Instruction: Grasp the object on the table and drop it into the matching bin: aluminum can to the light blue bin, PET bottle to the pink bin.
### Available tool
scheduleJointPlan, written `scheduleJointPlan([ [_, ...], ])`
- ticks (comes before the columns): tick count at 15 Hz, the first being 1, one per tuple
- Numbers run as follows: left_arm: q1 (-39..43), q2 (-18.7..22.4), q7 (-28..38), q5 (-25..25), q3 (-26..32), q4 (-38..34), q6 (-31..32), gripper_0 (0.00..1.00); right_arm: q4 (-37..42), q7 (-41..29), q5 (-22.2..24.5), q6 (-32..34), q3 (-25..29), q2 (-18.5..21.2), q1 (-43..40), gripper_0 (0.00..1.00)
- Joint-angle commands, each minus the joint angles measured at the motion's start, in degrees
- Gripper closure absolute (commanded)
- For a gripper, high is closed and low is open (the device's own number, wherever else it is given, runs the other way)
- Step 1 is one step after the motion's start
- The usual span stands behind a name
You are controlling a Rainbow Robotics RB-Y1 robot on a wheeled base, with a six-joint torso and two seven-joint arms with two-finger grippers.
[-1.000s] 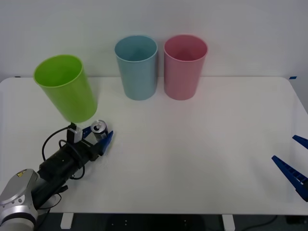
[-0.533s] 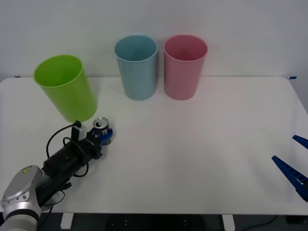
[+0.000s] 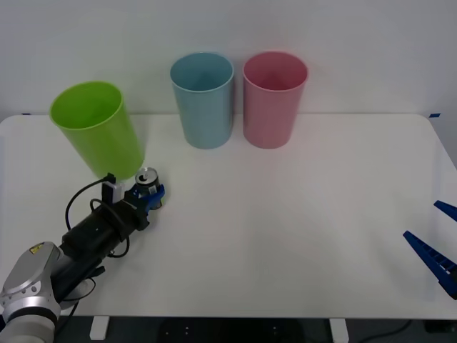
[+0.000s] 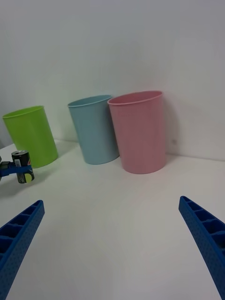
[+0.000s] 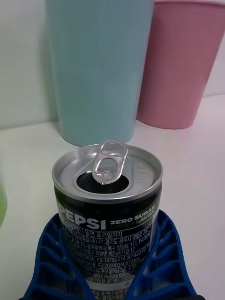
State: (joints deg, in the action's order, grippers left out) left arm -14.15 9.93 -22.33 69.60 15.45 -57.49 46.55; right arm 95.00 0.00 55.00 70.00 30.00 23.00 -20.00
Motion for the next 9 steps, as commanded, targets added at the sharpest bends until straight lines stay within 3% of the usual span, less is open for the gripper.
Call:
scheduleJointPlan([
  [1, 0.0, 0.0, 0.5, -0.9, -0.7, -2.0, 0.0, 1.00, 0.0, 0.0, 0.0, 0.0, 0.0, 0.0, 0.0, 0.00],
  [9, 0.0, 1.6, 3.1, -3.9, -1.1, -8.4, 3.8, 1.00, 0.0, 0.0, 0.0, 0.0, 0.0, 0.0, 0.0, 0.00],
])
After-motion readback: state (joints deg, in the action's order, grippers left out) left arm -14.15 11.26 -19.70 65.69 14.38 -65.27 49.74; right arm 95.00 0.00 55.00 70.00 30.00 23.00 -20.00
